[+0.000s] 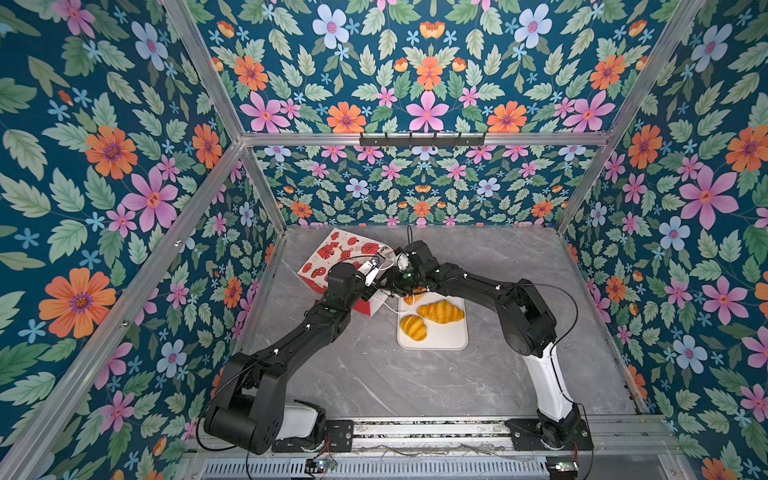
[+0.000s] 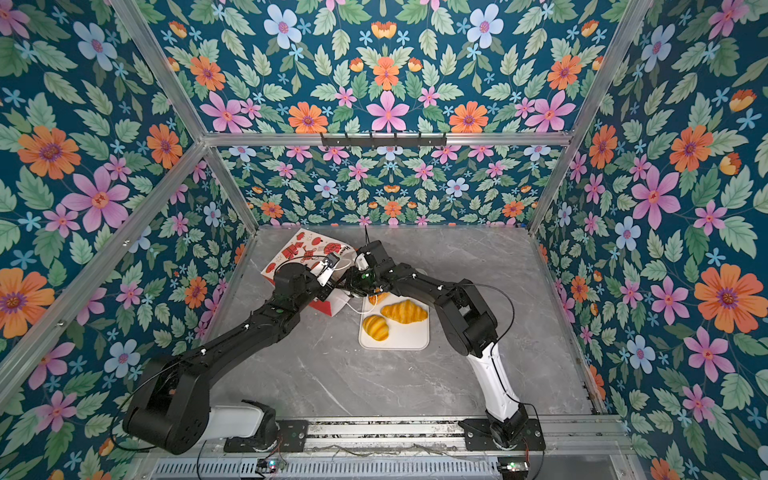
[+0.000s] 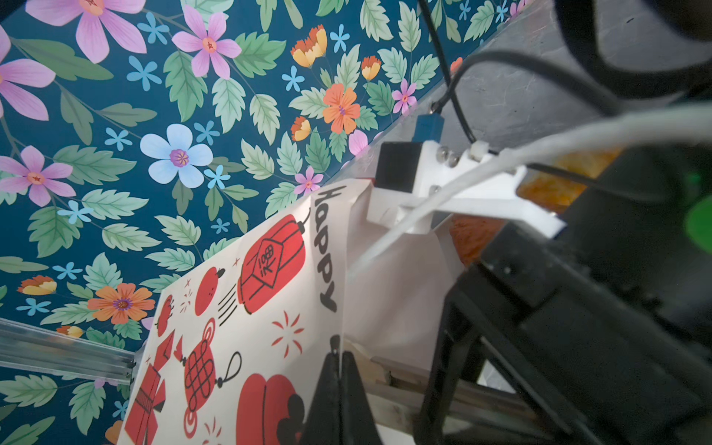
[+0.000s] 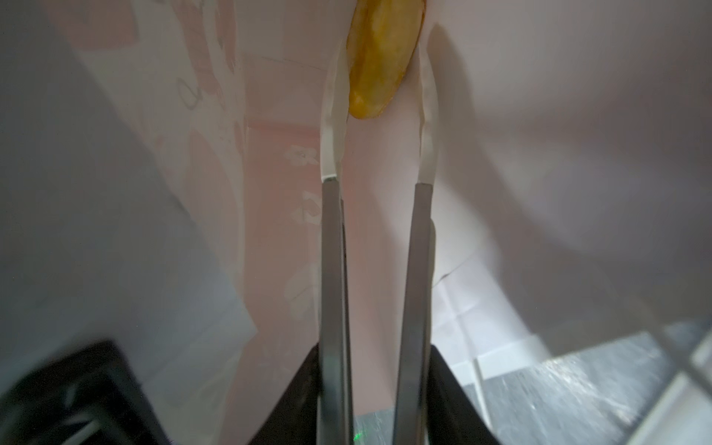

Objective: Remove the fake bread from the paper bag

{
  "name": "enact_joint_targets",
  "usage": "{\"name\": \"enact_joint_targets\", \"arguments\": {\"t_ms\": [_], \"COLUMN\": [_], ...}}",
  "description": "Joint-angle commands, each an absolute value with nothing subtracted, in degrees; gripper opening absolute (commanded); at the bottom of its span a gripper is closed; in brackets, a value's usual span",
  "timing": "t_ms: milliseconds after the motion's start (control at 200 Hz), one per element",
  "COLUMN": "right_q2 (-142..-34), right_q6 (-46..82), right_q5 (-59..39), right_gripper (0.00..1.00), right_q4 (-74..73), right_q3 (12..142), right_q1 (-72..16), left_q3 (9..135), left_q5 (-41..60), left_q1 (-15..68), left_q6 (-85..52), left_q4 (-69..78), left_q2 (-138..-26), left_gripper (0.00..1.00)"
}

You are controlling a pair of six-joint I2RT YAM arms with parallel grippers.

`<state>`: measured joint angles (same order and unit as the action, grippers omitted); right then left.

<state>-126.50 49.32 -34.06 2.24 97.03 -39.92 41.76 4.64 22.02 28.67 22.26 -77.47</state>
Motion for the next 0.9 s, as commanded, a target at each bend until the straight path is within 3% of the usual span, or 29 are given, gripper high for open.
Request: {"name": "enact_joint_targets", "arguments": {"t_ms": [0,320,895], "right_q2": [-126.61,-125.72,-128.49], "right_q6": [49.59,51.54,52.9], "right_q5": [-34.98,-33.22,-30.59], "right_gripper": [0.4,0.4,0.4], "right_q4": [0.57,-3.5,-2.33], "right_q3": [97.54,93.08,97.81], "right_q1": [-40.13,-41.49,-41.75], "left_q3": [42.09,43.67,44.02], "left_q5": [6.01,5.41,8.59], "left_q1": [22.0,22.02,22.06], "left_q6": [28.3,26.15,25.31], "left_q4": [23.28,23.47,22.77], "left_q2": [-77.5,-79.09,-78.22], "left_gripper": [0.0,0.0,0.0]}}
